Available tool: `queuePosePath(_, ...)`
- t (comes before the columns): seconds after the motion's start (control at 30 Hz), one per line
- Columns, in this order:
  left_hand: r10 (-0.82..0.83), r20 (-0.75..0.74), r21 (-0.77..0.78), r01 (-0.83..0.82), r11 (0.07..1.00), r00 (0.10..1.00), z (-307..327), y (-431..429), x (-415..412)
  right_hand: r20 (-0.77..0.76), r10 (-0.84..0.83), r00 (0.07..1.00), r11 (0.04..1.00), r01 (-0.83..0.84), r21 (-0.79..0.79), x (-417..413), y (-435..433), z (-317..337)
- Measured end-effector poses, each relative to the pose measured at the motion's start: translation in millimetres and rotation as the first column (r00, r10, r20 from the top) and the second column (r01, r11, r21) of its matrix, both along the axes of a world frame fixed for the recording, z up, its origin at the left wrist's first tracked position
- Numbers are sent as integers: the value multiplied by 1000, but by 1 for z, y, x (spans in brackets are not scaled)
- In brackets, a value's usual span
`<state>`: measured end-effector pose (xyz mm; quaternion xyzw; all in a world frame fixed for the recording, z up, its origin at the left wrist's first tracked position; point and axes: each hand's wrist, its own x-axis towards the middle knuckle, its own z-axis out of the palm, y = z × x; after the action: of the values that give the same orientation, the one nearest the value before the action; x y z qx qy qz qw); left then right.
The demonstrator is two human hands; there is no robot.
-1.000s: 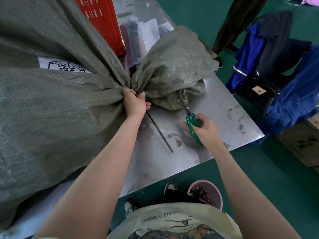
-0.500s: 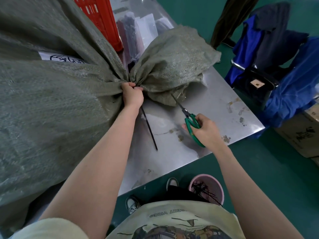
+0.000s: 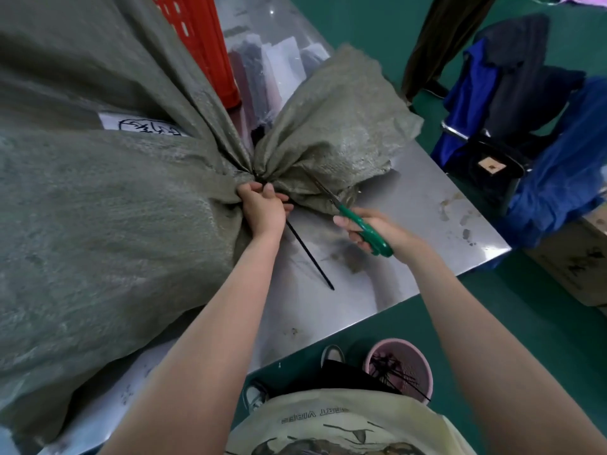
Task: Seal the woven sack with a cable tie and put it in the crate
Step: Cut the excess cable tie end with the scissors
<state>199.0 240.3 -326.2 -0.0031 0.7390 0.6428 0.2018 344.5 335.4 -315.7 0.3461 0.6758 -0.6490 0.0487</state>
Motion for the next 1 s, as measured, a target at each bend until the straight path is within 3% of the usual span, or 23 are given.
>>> queuePosePath(0.23,61,-19,-52,-62,997,998,6,-10,11,117,259,959,966,-255,-46,-27,20,3)
queuePosePath(0.47,-50,-45,-209,40,977,998,9,-13,5,169,463,870,886,-448,-119,-41,28,4)
queuePosePath(0.73,17,-65,-205,-31,978,998,8,-17,5,140,534,834,844,-516,-146,-54,36,6)
queuePosePath(1.0,-87,-71,-112,79,991,994,10,-24,5,191,554,810,830,-554,-61,-57,40,18)
